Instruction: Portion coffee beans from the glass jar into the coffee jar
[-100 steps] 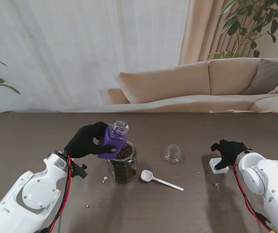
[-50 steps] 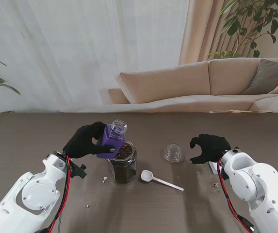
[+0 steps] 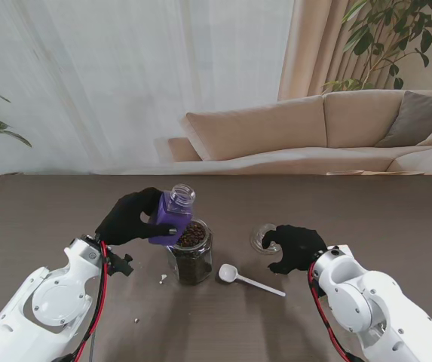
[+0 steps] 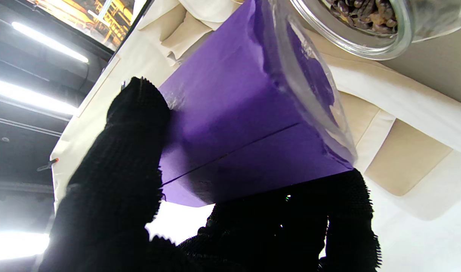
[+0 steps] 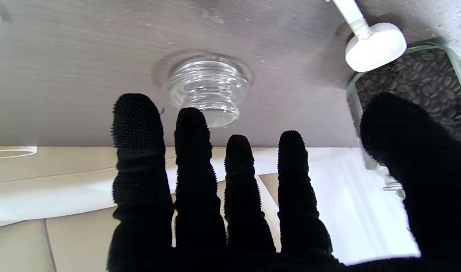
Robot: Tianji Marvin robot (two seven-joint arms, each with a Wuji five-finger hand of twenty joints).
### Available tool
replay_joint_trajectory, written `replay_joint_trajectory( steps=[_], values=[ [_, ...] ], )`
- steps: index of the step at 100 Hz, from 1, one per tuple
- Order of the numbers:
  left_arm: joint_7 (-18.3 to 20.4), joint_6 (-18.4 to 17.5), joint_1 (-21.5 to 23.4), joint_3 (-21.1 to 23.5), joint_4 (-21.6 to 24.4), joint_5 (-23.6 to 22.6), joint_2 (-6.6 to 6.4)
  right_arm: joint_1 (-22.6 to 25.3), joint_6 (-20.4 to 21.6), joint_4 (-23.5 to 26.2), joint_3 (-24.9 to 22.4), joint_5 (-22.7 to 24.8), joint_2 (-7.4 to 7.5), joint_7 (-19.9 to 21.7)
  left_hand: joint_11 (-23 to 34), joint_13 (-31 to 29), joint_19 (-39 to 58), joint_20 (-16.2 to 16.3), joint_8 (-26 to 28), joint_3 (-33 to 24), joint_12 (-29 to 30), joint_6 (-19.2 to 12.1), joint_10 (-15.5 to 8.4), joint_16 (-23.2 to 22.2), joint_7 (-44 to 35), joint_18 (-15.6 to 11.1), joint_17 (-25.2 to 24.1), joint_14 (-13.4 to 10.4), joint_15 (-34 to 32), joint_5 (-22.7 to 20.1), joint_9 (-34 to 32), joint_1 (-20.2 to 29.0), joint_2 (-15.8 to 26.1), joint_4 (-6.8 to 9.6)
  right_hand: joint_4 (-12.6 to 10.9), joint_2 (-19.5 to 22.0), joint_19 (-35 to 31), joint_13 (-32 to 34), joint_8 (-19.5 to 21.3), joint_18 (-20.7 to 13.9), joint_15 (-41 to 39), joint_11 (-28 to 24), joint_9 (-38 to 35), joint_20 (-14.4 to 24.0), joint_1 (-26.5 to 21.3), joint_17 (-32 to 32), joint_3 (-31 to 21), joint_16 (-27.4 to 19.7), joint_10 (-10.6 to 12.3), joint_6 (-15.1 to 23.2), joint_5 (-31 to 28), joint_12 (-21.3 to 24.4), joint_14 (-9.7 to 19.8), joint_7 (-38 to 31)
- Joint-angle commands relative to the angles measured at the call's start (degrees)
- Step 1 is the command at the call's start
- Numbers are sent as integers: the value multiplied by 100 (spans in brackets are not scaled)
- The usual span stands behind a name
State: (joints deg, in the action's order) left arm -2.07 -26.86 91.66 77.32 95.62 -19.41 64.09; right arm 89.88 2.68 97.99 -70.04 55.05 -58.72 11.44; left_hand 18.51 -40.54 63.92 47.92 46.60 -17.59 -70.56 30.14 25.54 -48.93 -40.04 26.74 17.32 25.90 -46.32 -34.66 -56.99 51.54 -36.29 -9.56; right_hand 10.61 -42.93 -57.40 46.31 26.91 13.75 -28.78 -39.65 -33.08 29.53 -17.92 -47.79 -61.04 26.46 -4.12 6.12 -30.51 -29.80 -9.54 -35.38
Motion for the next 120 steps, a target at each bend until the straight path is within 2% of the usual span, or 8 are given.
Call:
replay_joint_trajectory(
  steps=[1, 17, 57, 114, 120],
  values=[
    [78, -40, 44, 47, 27, -17, 21, -10, -132, -41, 150, -15, -97, -39, 426, -189, 337, 167, 425, -1722, -149, -269, -555, -90, -2406, -377, -63, 162, -53, -344, -406, 1175, 856, 423, -10, -330, -306, 172, -99, 98, -240, -165, -160, 145, -89, 2485, -306, 159, -7, 178, -177, -142, 62, -102],
    [82, -86, 97, 107, 60, -17, 17, -60, -382, -152, 456, 24, -137, -349, 425, -189, 338, 168, 428, -1726, -147, -274, -560, -89, -2411, -374, -60, 155, -51, -348, -408, 1171, 855, 423, 52, -633, -521, 363, -112, 101, -874, -393, -358, 212, 59, 2361, -365, 463, 24, 252, -498, -356, 132, -178],
    [27, -131, 143, 135, 60, 28, 33, -373, -1028, -587, 1269, -65, -191, -639, 428, -195, 338, 171, 426, -1740, -148, -261, -551, -91, -2401, -361, -65, 176, -53, -355, -416, 1171, 847, 421, 34, -832, -875, 617, -111, 66, -1492, -510, -496, 330, -95, 2170, -499, 728, 12, 220, -722, -519, 236, -225],
    [-3, -88, 210, 150, 139, 11, 38, -871, -1562, -1270, 2058, -284, -294, -1065, 428, -187, 337, 174, 432, -1739, -150, -263, -548, -95, -2396, -363, -71, 175, -55, -351, -410, 1166, 850, 417, 40, -767, -989, 734, -108, 80, -1520, -553, -612, 334, -46, 2058, -477, 699, 6, -52, -737, -575, 253, -271],
    [1, -80, 215, 151, 144, 5, 37, -830, -1605, -1213, 2021, -251, -288, -1060, 430, -189, 338, 174, 435, -1740, -152, -270, -553, -95, -2400, -366, -70, 168, -56, -349, -411, 1169, 851, 419, 38, -762, -996, 761, -114, 81, -1528, -557, -626, 328, -55, 2043, -486, 699, 3, -94, -710, -575, 253, -271]
  ],
)
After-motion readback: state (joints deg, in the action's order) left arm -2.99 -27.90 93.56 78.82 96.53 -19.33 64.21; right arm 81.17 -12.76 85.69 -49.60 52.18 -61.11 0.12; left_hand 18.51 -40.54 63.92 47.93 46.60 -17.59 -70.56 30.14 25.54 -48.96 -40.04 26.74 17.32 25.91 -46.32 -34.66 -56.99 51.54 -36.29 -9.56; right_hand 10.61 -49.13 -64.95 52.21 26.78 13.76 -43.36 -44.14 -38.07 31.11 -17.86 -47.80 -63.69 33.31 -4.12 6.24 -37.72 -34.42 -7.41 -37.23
